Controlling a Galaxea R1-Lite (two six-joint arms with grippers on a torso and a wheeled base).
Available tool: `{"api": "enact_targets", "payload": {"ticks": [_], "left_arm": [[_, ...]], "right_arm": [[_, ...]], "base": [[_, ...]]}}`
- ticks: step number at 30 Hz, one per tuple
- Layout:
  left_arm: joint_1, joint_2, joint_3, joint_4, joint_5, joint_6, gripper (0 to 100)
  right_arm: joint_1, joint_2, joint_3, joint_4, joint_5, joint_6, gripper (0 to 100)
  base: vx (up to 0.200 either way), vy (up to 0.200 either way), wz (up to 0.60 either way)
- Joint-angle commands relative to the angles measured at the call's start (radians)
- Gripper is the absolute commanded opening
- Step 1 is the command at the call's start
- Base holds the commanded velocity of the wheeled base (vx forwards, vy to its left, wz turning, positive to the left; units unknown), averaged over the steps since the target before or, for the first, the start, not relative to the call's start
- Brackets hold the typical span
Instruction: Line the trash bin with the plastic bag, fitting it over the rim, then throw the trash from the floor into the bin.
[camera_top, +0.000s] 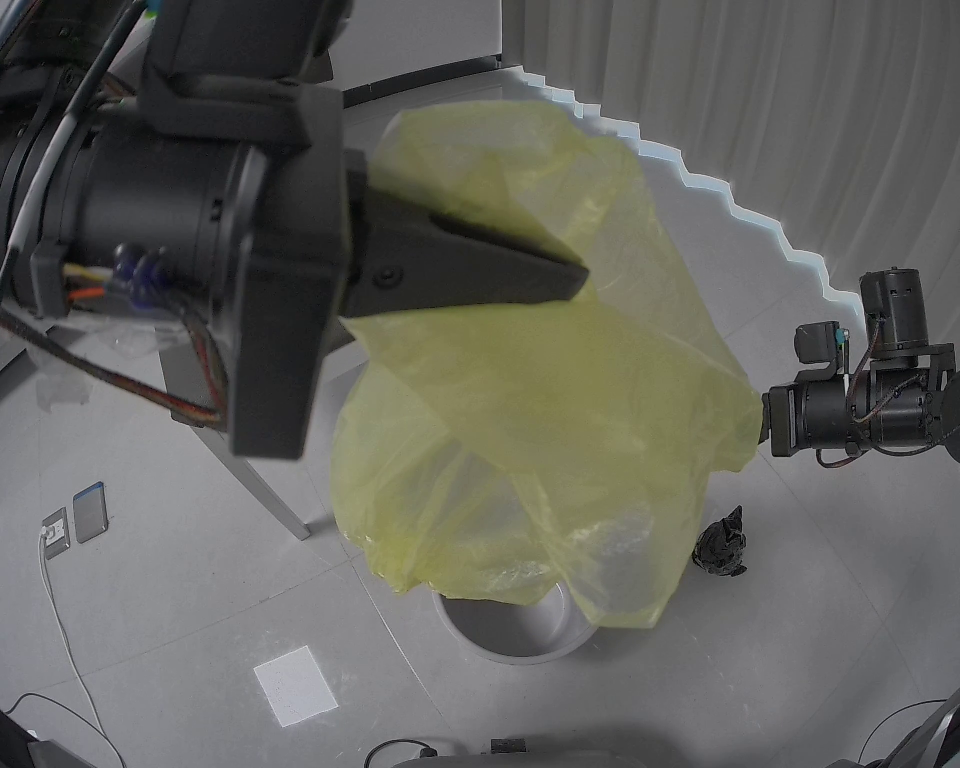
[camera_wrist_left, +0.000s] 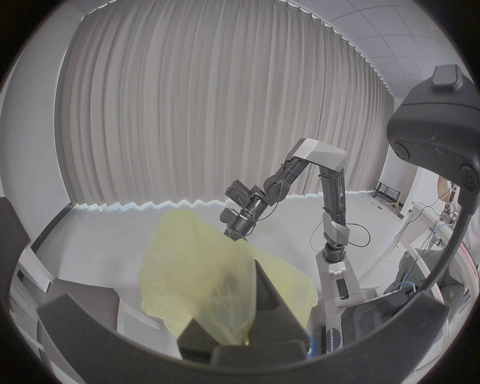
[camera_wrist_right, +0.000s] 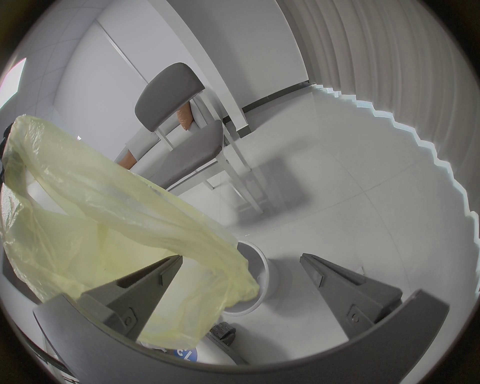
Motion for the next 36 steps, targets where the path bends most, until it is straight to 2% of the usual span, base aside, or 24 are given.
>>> {"api": "enact_targets", "payload": {"ticks": [1,12,14,15,16,17,18,19,21,22,24,28,31,33,34,36], "left_arm": [[0.000,0.012,-0.008,-0.001,0.000,-0.001,0],[0.009,0.028,-0.002,-0.003,-0.020,0.010,0],[0.010,0.036,-0.002,-0.004,0.001,0.006,0],[0.014,0.050,0.003,-0.035,0.110,-0.016,0],[0.007,0.050,0.014,-0.067,0.184,-0.056,0],[-0.003,0.050,0.040,-0.113,0.267,-0.140,0],[-0.011,0.048,0.051,-0.133,0.294,-0.179,0],[-0.039,0.044,0.087,-0.201,0.357,-0.307,0],[-0.060,0.030,0.156,-0.277,0.419,-0.488,0],[-0.060,0.018,0.196,-0.297,0.432,-0.550,0],[-0.046,-0.028,0.319,-0.316,0.437,-0.628,0],[0.038,-0.116,0.557,-0.366,0.383,-0.653,0],[0.098,-0.136,0.733,-0.504,0.299,-0.709,0],[0.124,-0.126,0.818,-0.603,0.265,-0.732,0],[0.124,-0.126,0.818,-0.603,0.265,-0.732,0],[0.170,-0.093,0.899,-0.736,0.238,-0.735,0]], "right_arm": [[0.011,0.006,0.006,-0.003,0.002,0.005,0],[0.024,-0.039,0.057,-0.003,-0.009,0.010,0],[0.024,-0.042,0.064,-0.003,-0.012,0.010,0],[0.027,-0.051,0.080,-0.003,-0.027,0.010,0],[0.031,-0.053,0.086,-0.003,-0.041,0.010,0],[0.042,-0.053,0.089,-0.004,-0.059,0.010,0],[0.050,-0.053,0.089,-0.004,-0.067,0.010,0],[0.073,-0.051,0.086,-0.004,-0.096,0.011,0],[0.100,-0.046,0.083,-0.004,-0.141,0.036,0],[0.119,-0.045,0.080,-0.007,-0.160,0.053,0],[0.151,-0.040,0.078,-0.007,-0.200,0.093,0],[0.162,-0.028,0.090,-0.006,-0.237,0.103,0],[0.162,-0.026,0.096,0.000,-0.239,0.103,0],[0.162,-0.016,0.106,-0.004,-0.240,0.097,0],[0.162,-0.016,0.106,-0.004,-0.240,0.097,0],[0.162,0.009,0.099,-0.003,-0.274,0.091,0]], "base": [[0.000,0.000,0.00],[0.000,0.000,0.00],[0.000,0.000,0.00],[0.000,0.000,0.00],[0.000,0.000,0.00],[0.000,0.000,0.00],[0.000,0.000,0.00],[0.000,0.000,0.00],[0.000,0.000,0.00],[0.000,0.000,0.00],[0.000,0.000,0.00],[0.000,0.000,0.00],[0.000,0.000,0.00],[0.000,0.000,0.00],[0.000,0.000,0.00],[0.000,0.000,0.00]]}}
